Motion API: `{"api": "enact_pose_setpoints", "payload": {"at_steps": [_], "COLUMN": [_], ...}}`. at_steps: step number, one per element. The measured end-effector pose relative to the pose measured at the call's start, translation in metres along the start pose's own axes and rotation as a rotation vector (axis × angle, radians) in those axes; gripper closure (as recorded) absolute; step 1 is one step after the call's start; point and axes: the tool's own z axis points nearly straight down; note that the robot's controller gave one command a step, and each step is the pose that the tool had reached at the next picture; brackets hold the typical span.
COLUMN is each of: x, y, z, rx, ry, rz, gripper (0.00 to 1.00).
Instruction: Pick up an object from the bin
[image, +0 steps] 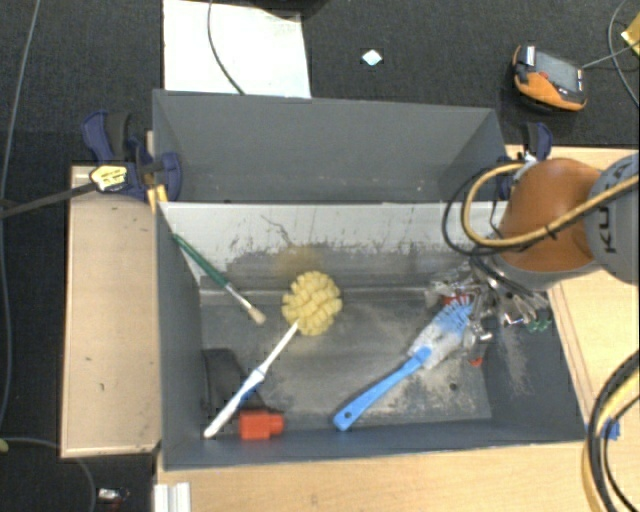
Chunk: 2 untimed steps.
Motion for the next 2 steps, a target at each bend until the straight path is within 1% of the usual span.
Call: {"api": "enact_pose_setpoints", "payload": {"at_steps": [1, 2], "x": [-0.005, 0.001], "y": [0.003, 0.002], "z": [-0.035, 0.018], "rx": [0.004, -0.003], "ry": [-0.008, 0.003], "rz": [-0.215, -0.058], "gripper": [0.00, 0.00]}}
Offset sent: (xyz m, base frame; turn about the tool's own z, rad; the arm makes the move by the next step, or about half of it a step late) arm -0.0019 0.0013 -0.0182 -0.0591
